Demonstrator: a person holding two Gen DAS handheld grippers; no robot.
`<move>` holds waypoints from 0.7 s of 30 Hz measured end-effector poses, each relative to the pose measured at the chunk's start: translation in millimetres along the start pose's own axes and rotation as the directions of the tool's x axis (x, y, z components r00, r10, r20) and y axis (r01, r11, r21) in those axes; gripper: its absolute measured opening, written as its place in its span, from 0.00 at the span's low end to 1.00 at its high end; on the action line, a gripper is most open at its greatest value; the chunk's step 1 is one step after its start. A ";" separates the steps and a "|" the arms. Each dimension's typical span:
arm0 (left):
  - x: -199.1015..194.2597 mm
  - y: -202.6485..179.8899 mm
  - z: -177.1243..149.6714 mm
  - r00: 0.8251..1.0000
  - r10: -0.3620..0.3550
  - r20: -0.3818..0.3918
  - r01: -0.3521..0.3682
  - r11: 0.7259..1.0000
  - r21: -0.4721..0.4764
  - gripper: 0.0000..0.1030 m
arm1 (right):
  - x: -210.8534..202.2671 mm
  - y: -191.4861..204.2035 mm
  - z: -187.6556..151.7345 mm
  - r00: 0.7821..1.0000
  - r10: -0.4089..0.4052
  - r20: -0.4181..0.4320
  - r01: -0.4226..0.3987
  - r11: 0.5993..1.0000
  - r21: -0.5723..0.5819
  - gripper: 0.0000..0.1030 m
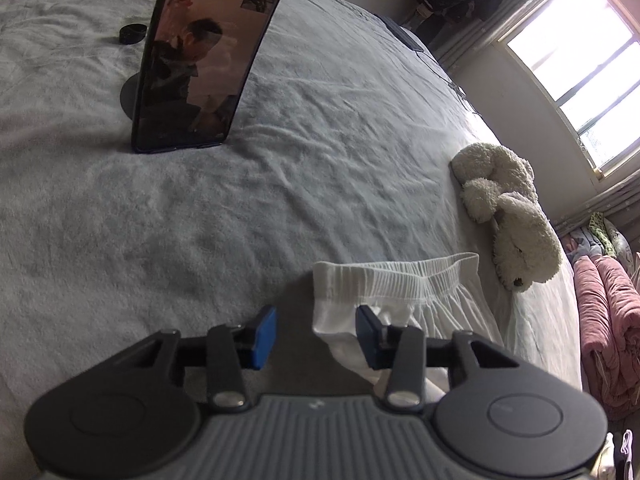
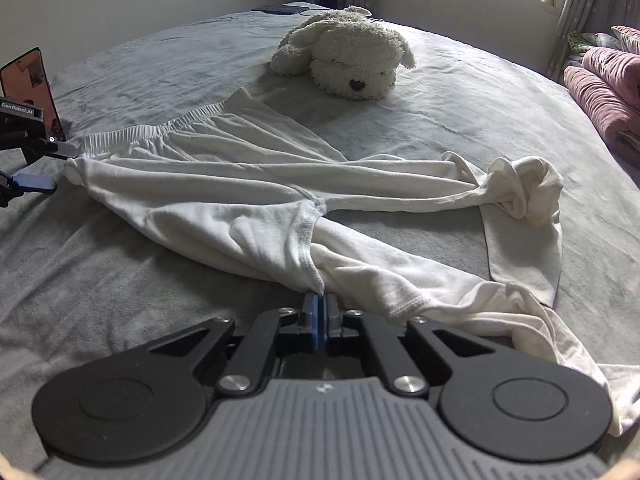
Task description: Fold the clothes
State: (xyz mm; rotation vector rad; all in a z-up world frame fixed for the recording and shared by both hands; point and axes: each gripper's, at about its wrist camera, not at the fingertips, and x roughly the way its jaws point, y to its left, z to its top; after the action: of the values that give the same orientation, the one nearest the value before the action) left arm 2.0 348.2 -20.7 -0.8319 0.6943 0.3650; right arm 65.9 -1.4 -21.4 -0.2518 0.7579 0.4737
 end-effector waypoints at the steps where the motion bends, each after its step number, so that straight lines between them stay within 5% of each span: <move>1: 0.6 -0.4 -0.4 1.000 -0.005 0.001 0.005 1.000 -0.002 0.34 | -4.0 -1.1 1.8 1.000 -0.002 0.009 0.002 1.000 0.002 0.01; 4: 2.5 -1.7 -1.6 1.000 -0.018 0.004 0.018 1.000 -0.009 0.19 | -18.9 -3.7 8.8 0.998 -0.029 0.055 0.030 0.999 -0.016 0.01; 10: 3.5 -8.1 -3.5 0.999 -0.051 0.013 0.051 0.999 -0.006 0.12 | -32.8 -19.6 36.5 0.983 -0.120 0.137 0.123 0.992 -0.018 0.00; 13: 3.2 -9.9 -3.3 0.998 -0.058 0.014 0.058 0.998 -0.003 0.12 | -30.2 -29.4 47.7 0.988 -0.094 0.121 0.091 0.995 0.028 0.00; 16: 3.6 -6.2 -1.2 0.999 -0.032 0.017 0.032 0.999 -0.015 0.16 | -30.0 -27.0 45.6 0.994 -0.035 0.104 0.030 0.999 0.044 0.04; 17: 4.0 -4.5 -0.1 1.000 -0.024 0.017 0.024 1.000 -0.020 0.19 | -30.1 -24.7 43.5 0.995 -0.017 0.100 0.013 0.999 0.043 0.14; 19: 4.6 -1.1 1.6 1.000 -0.009 0.017 0.010 1.000 -0.028 0.35 | -28.1 -19.1 35.6 0.997 0.008 0.079 -0.011 0.999 0.047 0.18; 21: 5.2 1.4 2.3 1.000 -0.001 0.015 0.002 0.999 -0.032 0.40 | -24.4 -14.4 26.1 0.998 0.030 0.059 -0.032 0.998 0.049 0.36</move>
State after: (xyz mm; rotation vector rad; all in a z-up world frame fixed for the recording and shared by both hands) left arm 5.9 351.0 -24.0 -0.8594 0.6753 0.3816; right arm 73.3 -11.7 15.0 -0.1787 0.7164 0.4887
